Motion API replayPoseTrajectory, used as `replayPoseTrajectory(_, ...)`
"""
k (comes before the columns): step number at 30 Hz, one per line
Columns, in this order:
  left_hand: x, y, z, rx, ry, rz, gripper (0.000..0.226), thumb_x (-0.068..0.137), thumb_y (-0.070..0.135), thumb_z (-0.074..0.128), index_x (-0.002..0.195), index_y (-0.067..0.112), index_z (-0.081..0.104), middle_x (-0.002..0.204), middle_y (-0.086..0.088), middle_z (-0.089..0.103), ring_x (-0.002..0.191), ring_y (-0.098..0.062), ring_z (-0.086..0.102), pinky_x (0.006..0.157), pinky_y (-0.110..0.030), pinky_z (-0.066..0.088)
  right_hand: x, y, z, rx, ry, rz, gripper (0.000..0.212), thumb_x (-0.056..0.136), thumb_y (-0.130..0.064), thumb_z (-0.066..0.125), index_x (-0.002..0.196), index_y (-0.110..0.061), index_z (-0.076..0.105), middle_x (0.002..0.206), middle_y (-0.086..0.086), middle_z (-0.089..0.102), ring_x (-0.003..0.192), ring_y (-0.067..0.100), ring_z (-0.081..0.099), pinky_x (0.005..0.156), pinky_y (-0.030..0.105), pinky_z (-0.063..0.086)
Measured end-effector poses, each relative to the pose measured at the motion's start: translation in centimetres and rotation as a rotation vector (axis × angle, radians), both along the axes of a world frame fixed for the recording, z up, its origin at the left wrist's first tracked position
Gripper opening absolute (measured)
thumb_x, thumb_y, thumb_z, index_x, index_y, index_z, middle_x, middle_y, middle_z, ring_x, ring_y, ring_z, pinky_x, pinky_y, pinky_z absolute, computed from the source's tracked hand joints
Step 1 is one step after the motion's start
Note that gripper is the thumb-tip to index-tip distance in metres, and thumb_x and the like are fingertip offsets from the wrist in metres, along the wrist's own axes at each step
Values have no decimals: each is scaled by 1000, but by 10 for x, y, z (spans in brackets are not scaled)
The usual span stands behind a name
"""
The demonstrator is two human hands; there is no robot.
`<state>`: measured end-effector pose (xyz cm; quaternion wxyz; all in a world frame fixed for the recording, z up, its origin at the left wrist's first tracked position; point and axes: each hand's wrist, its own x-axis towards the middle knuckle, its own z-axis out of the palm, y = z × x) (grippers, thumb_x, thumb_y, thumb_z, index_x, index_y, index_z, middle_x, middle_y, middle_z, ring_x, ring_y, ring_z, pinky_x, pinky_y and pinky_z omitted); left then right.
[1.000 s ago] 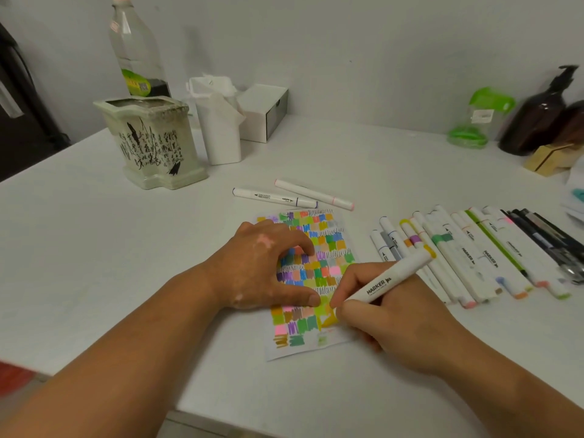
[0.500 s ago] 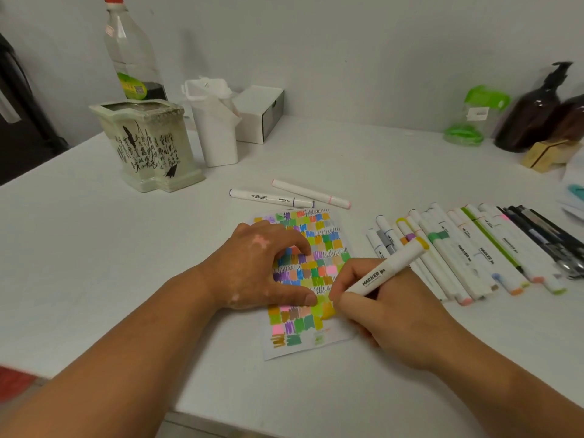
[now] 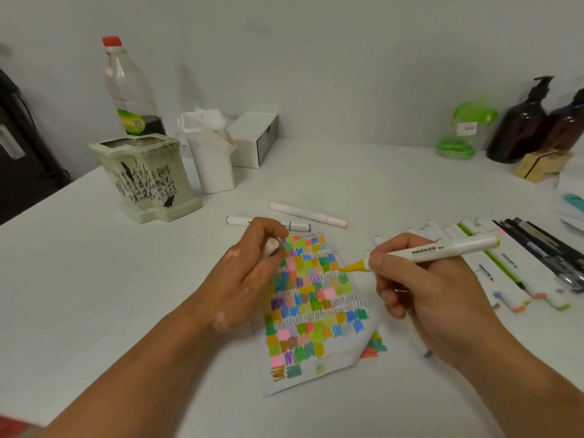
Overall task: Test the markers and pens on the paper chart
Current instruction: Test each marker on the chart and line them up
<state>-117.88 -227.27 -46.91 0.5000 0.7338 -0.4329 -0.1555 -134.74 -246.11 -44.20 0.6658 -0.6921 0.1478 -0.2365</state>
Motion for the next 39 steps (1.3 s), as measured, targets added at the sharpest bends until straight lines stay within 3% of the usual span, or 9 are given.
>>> replayPoseTrajectory(2, 1, 2, 2, -94, 50, 9, 20, 99, 28, 37, 116, 28, 47, 92, 10, 62, 85, -6, 61, 72, -30, 51, 1, -4, -1, 7, 0, -21, 20, 70, -31, 79, 79, -15, 73, 56, 8, 59, 48, 18, 52, 44, 23, 42)
replayPoseTrajectory(6, 0, -1, 3, -107, 133, -54, 23, 97, 29, 49, 120, 33, 49, 110, 2, 71, 70, -9, 55, 70, -25, 53, 3, -6, -2, 115, -37, 18, 9, 76, -20, 74, 82, -14, 75, 60, 10, 61, 53, 18, 56, 44, 23, 43)
replayPoseTrajectory(11, -5, -4, 7, -104, 190, -130, 14, 95, 33, 60, 105, 25, 64, 104, -6, 76, 61, -16, 61, 63, -30, 55, 3, -2, -1, 232, -65, 45, 8, 75, -16, 67, 77, -17, 75, 64, 12, 64, 53, 19, 59, 43, 24, 44)
replayPoseTrajectory(17, -11, -6, 7, -53, 168, -114, 16, 89, 33, 63, 103, 33, 72, 94, -2, 77, 64, -9, 65, 61, -20, 53, 3, 2, -3, 149, -76, 92, 7, 77, -19, 71, 82, -16, 76, 71, 14, 70, 57, 20, 60, 45, 25, 46)
replayPoseTrajectory(28, -16, -7, 10, -20, 107, -186, 19, 92, 34, 62, 107, 32, 73, 79, 0, 72, 63, -11, 61, 62, -25, 52, 5, 10, -12, -44, 7, 142, 26, 77, -43, 75, 95, -24, 77, 79, 15, 75, 61, 26, 64, 54, 29, 52)
replayPoseTrajectory(35, -15, -7, 9, -67, 112, -178, 21, 90, 42, 64, 104, 30, 74, 75, -3, 70, 63, -14, 61, 61, -26, 53, 6, 16, -9, -65, 25, 150, 25, 77, -43, 76, 93, -25, 76, 76, 14, 73, 60, 24, 64, 56, 35, 55)
replayPoseTrajectory(39, -9, -6, 10, -129, 145, -117, 19, 87, 37, 67, 102, 30, 76, 77, -1, 70, 68, -13, 62, 64, -23, 52, 2, 5, 2, -65, -43, 278, 32, 79, -43, 75, 104, -23, 76, 78, 12, 70, 63, 18, 62, 55, 29, 52)
